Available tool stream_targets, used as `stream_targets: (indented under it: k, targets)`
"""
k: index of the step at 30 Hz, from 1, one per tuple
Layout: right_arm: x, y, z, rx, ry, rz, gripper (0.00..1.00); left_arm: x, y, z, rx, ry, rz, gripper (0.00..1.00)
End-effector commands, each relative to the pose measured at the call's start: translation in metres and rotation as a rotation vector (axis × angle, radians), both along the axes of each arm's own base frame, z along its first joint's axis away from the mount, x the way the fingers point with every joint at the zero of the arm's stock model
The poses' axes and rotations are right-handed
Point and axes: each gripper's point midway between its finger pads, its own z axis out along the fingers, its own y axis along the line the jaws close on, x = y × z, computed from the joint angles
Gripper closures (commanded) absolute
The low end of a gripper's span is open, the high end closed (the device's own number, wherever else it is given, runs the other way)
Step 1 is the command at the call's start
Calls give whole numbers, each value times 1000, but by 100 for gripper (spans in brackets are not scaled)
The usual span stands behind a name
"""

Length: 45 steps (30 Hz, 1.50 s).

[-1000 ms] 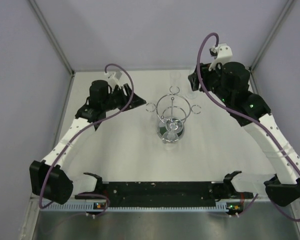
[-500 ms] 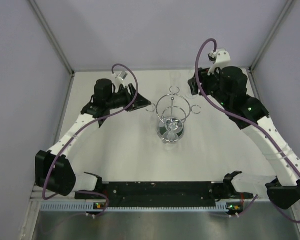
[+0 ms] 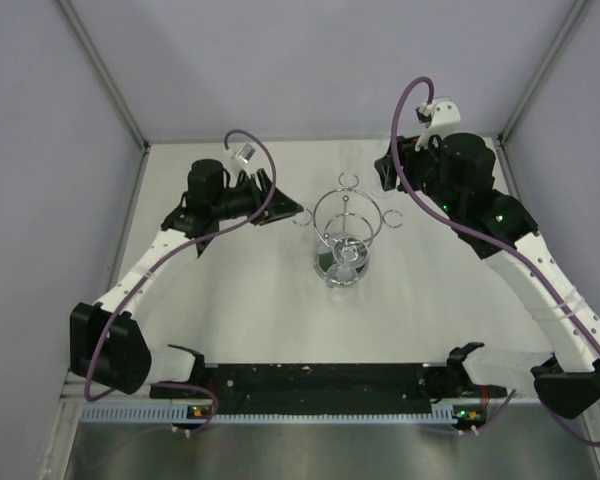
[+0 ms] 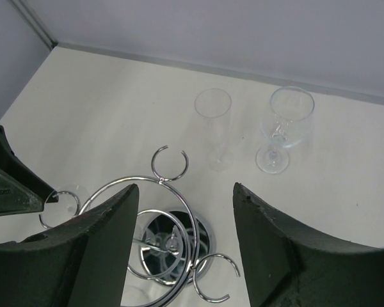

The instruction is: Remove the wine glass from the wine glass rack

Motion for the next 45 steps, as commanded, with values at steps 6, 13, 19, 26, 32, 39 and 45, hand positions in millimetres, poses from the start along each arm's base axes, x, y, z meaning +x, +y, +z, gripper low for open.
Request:
stream_targets:
  k: [6,13,19,26,32,39,45]
  targets:
    - [-4,4,19,52,-49,15,39,-22,0,18,-20,-59,-57,50]
    - [-5,5,17,53,-45,22,40,-21,7,10,44,-79,-27,50]
    - [-6,6,16,56,-44,26,40,-5,6,3,76,-80,-9,50]
    - [-5,4,11,41,-41,17,40,12,1,8,78,-104,-9,50]
    - [-3,6,8,40,-38,20,40,20,-4,12,60,-112,-20,50]
    - [-1,8,4,37,-29,25,40,18,-13,19,-6,-108,-73,50]
    - [-1,8,-1,34,-19,27,40,13,-18,32,-61,-134,-116,50]
